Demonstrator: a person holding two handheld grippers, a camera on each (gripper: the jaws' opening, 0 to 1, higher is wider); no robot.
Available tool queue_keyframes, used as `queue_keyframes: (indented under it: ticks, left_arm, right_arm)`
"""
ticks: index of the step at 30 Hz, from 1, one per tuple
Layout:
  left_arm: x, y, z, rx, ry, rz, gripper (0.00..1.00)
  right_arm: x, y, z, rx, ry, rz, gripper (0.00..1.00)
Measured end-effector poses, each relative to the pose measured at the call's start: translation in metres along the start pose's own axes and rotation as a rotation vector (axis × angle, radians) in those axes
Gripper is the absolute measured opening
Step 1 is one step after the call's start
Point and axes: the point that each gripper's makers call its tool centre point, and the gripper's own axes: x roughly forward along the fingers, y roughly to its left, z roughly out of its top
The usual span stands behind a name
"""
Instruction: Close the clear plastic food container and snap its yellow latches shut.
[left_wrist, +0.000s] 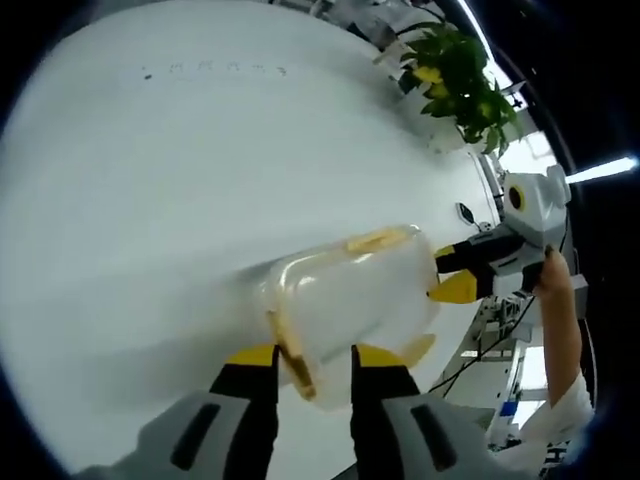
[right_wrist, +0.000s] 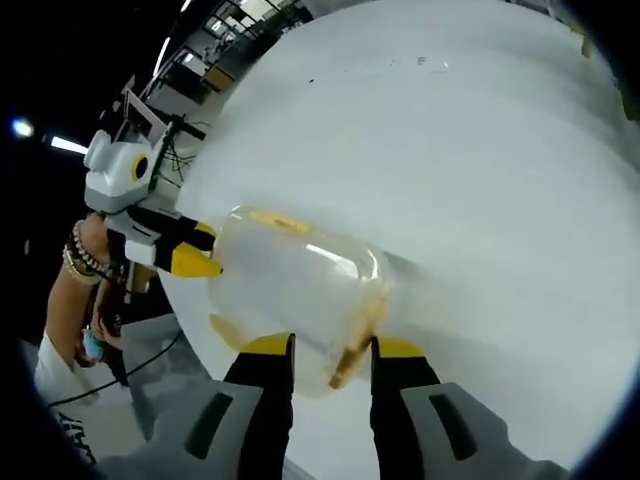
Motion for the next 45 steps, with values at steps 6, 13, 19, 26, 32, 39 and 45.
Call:
queue_keyframes:
  ticks: [6,13,19,26,32,39,45]
  left_arm:
    - [0.003,-0.001,0.001,0.045,0.0,0.02,0.23]
    - [0.004,-0.004,0.007,0.237,-0.031,0.101,0.27]
    - [0.002,-0.002,0.019,0.384,-0.054,0.183,0.29]
    - [-0.001,-0.017,0.031,0.725,-0.077,0.334,0.3]
    - [0.006,-0.035,0.019,0.898,-0.028,0.381,0.08]
    - [0.009,-0.042,0.013,0.966,-0.111,0.302,0.0]
    - [0.013,-0.067,0.004,0.896,-0.238,0.141,0.0]
  right_arm:
    - [-0.001,-0.003,0.002,-0.018,-0.006,-0.008,0.26]
    - [-0.005,-0.004,0.009,-0.229,0.011,-0.148,0.29]
    - [-0.007,-0.001,0.014,-0.4,0.025,-0.294,0.31]
    - [-0.007,0.007,0.022,-0.708,0.066,-0.441,0.31]
    - [0.003,0.021,0.014,-0.839,0.146,-0.433,0.14]
    - [0.008,0.025,0.02,-0.767,0.089,-0.344,0.04]
    - [0.014,0.031,0.037,-0.704,-0.031,-0.271,0.0]
